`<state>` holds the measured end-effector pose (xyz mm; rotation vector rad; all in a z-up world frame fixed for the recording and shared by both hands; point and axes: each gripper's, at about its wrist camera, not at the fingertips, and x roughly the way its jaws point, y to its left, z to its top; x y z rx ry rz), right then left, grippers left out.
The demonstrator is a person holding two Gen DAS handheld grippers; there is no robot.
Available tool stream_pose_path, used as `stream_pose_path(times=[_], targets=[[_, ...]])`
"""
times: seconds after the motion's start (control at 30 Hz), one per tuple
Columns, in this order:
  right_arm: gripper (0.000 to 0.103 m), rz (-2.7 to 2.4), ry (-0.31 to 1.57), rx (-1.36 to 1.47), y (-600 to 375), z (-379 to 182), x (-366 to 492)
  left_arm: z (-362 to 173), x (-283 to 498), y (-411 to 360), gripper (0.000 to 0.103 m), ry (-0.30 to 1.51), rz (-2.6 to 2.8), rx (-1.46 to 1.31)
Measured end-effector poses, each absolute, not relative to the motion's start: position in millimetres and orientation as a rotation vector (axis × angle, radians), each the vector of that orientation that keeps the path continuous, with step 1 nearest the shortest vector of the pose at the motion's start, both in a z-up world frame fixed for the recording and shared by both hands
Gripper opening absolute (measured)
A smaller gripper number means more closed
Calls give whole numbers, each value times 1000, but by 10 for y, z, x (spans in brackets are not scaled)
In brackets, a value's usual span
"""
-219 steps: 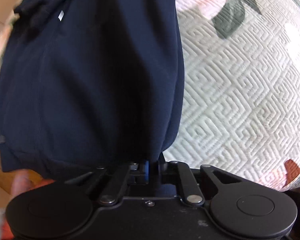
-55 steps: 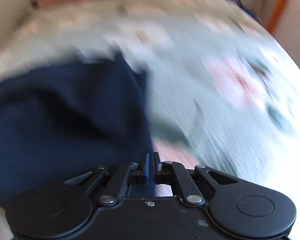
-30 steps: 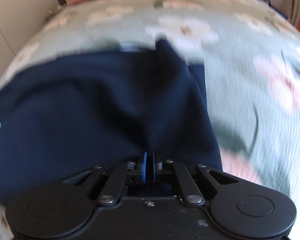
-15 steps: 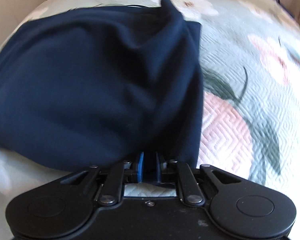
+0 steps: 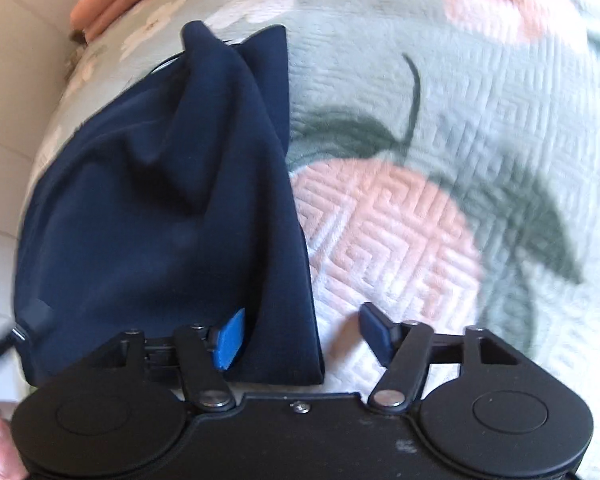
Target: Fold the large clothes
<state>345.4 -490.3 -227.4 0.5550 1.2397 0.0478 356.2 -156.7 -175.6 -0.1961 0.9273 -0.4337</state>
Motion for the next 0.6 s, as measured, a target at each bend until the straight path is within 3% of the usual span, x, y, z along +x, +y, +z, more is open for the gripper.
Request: stream_pose_path(times=[0.03,0.1,0.17,0.27,0.43,0.5,0.53,0.6], targets=[[103,82,1218,603,-4928,-2318,3477,-1837,3551,-1590,16,945,-465,-195],[103,127,1199,632,-4845,-2312,3480,-1960,3527,-1583,15,991,-475,-235],[92,193,1192,626,-4772,-2287,3489,-1957,3485,-1545,15,987,-467,-271],[89,217,1186,577,-4632,-2293,3471,-1912,3416,-1547,14,959,-443,-247],[65,158,1167,629,-4719,-2340,3426,-1725,3398,-1516,14,834,-279,-197],[58,155,1165,631,-4698,-2343,3384,-1775,3429,-1419,13,873,-232,-235],[45,154,1166,654,-4709,-2338,3390,-1895,3473,-1370,12,931,-235,-268],[40,181,1170,752,-4746,-2337,3382,-2150,3505,-1205,8,973,-243,-374]])
